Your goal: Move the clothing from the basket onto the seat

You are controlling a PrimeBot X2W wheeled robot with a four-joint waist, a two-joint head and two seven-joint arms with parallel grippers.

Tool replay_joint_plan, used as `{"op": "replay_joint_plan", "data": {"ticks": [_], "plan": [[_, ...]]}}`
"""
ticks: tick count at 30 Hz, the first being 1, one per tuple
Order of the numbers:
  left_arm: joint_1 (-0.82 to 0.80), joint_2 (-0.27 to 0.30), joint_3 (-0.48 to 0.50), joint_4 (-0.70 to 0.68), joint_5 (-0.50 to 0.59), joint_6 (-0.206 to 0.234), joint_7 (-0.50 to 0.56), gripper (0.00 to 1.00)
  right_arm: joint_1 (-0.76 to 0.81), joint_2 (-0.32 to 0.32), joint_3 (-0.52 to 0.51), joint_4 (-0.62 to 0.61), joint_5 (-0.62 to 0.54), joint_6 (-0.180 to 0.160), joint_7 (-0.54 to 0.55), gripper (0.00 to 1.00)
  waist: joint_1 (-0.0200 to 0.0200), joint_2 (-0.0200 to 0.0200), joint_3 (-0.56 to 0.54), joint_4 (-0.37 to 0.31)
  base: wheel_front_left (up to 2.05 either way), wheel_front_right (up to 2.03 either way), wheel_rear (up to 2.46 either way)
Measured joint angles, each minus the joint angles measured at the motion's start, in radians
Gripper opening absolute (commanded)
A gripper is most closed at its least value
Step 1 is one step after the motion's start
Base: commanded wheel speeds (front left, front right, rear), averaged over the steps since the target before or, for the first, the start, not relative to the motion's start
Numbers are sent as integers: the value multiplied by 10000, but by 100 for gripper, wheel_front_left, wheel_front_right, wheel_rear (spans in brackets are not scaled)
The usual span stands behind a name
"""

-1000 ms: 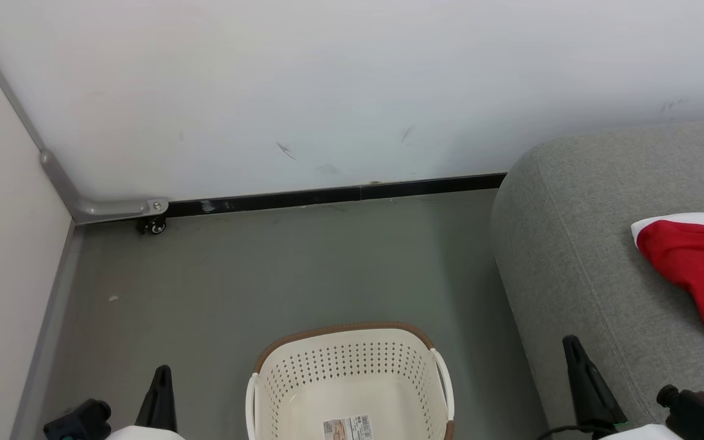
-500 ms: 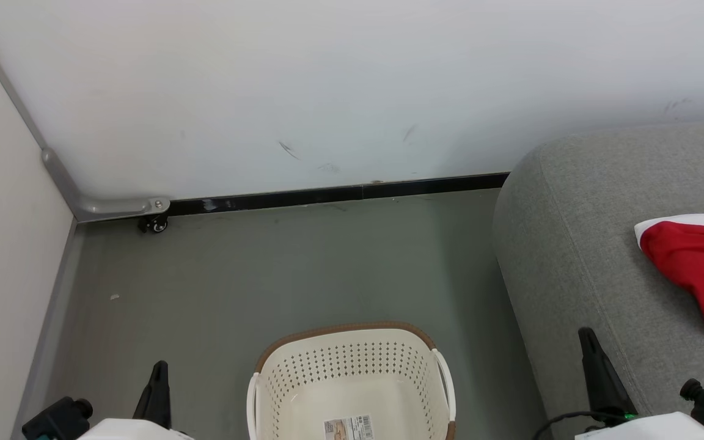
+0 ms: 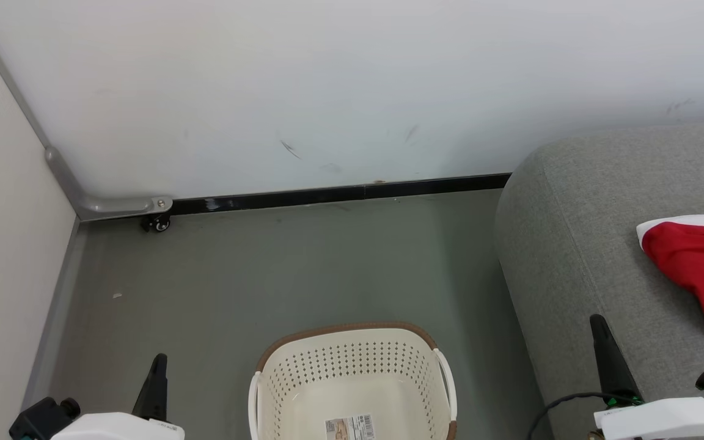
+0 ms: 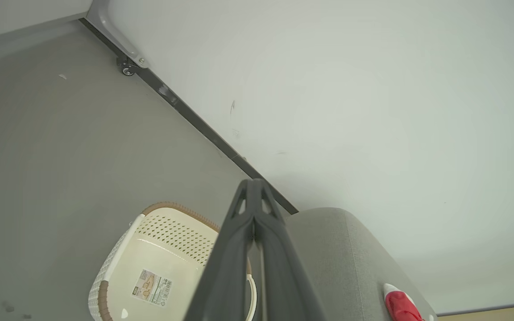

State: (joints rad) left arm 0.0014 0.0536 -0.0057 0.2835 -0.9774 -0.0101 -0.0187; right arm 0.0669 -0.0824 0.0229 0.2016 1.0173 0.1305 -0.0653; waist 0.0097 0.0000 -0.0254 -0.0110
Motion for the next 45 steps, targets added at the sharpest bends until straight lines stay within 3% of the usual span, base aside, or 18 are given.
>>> {"op": "replay_joint_plan", "data": {"ticks": [6, 13, 45], "plan": [[-86, -12, 134, 4, -863, -127, 194, 0, -123, -75, -63, 79, 953, 0, 104, 0, -51, 0, 70, 16, 0, 0, 0], [-231, -35, 278, 6, -1852, -345, 416, 0, -379, -127, -109, 201, 2063, 0, 224, 0, -78, 0, 143, 35, 0, 0, 0], [-696, -157, 980, 2, -6186, -1133, 1344, 0, -1155, -403, -334, 489, 6828, -2, 704, 0, -90, 0, 281, 115, 0, 0, 0]]}}
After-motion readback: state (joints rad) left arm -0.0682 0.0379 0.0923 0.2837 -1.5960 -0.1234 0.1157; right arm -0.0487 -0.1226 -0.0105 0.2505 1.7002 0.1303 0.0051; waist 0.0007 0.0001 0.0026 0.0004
